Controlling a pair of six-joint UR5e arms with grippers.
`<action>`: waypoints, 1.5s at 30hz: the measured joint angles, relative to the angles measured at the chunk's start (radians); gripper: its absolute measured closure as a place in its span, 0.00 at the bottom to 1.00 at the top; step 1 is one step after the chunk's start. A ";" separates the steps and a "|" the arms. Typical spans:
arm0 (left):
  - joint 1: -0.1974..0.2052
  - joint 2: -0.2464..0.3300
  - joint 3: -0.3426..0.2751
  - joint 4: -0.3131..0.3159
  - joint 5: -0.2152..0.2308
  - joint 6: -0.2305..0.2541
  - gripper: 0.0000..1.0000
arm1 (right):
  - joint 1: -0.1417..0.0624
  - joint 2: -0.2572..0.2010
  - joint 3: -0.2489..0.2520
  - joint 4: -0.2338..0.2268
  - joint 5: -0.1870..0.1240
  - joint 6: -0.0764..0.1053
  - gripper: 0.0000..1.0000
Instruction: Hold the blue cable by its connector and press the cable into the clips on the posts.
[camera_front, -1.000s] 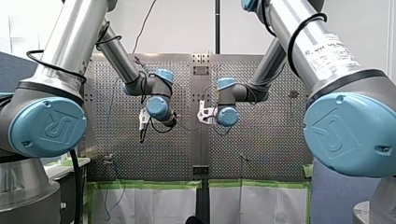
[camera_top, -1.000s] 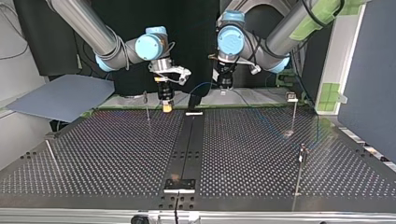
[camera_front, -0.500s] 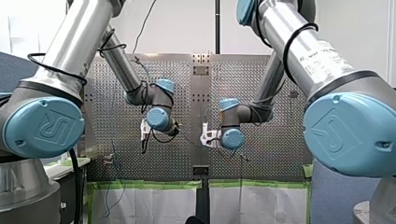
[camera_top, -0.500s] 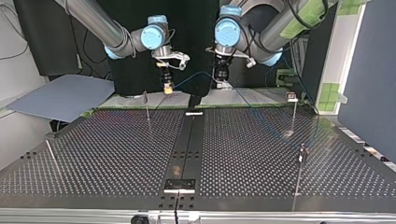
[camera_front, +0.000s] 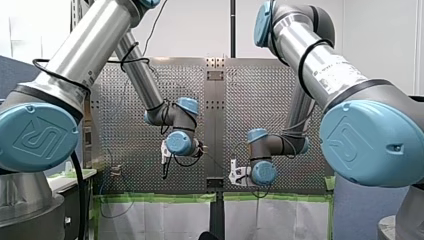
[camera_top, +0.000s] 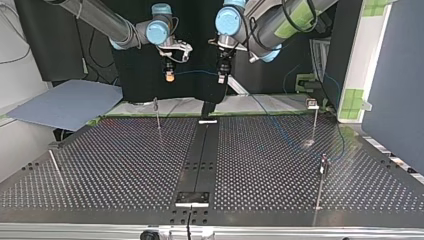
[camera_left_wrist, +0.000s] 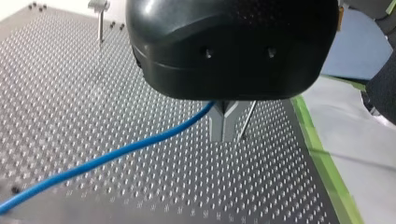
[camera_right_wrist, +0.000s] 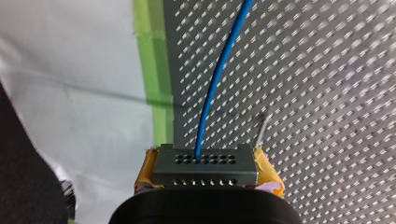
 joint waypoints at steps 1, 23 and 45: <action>-0.008 -0.007 0.001 0.008 -0.004 0.003 1.00 | -0.009 0.002 0.007 -0.002 -0.005 -0.002 1.00; -0.078 -0.180 0.113 0.163 -0.033 0.004 1.00 | -0.168 0.005 0.032 -0.102 -0.108 -0.014 1.00; -0.150 -0.336 0.267 0.072 -0.080 -0.044 1.00 | -0.327 0.007 0.082 -0.282 -0.256 0.036 1.00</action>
